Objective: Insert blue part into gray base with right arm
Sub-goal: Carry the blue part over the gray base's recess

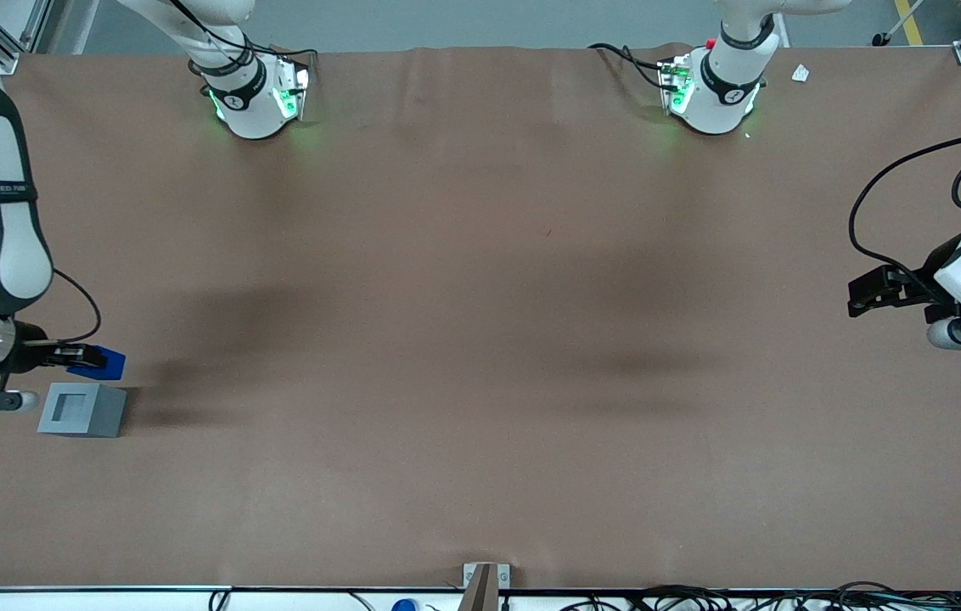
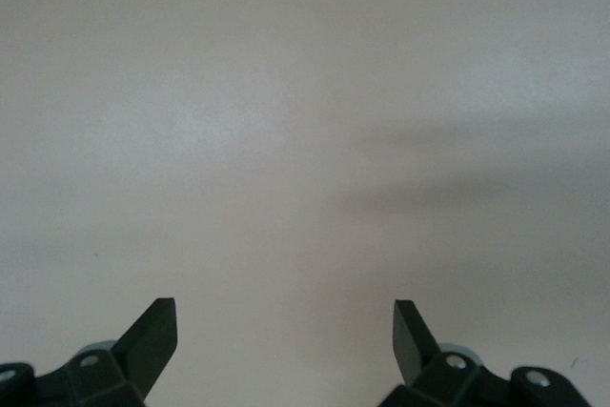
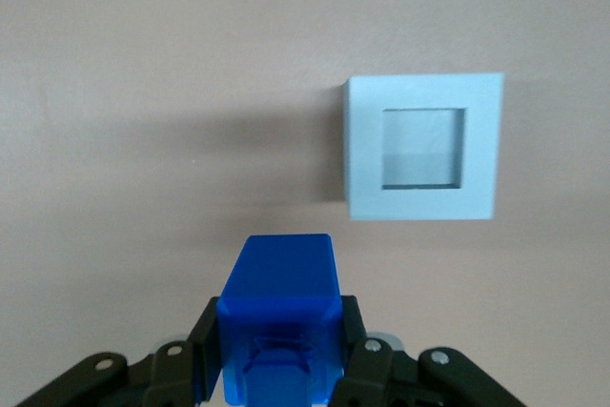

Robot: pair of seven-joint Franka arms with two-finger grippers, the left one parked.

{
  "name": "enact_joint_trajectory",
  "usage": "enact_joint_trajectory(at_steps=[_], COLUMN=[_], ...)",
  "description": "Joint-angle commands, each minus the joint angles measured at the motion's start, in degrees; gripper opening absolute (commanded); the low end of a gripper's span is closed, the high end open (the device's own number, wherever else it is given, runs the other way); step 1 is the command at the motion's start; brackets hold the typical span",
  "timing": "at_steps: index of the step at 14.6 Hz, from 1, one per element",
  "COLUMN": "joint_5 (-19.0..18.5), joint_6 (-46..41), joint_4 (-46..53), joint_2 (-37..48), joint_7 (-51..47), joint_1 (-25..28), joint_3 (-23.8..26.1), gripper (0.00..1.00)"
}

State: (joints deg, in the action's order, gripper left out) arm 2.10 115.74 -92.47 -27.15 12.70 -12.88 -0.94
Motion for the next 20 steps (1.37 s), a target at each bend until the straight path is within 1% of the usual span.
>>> enact_joint_trajectory(at_steps=[1,3,6,12,17,20], joint_5=[1.2,1.2,1.0,0.6,0.1,0.1], joint_6=[-1.6,-3.2,-8.7,-9.5,-9.7,-9.7], joint_4=[2.7,5.4,11.9,17.8,23.3,24.8], joint_2=[-0.4,-2.4,-6.4,-11.2,-15.0,-16.2], joint_7=[1.3,1.2,1.2,1.6,5.6,5.8], joint_1=[-1.7,-2.9,-3.6,-3.7,-4.6,-4.8], joint_3=[0.5,0.5,0.5,0.5,0.4,0.4], gripper=[0.00,0.00,0.00,0.00,0.00,0.00])
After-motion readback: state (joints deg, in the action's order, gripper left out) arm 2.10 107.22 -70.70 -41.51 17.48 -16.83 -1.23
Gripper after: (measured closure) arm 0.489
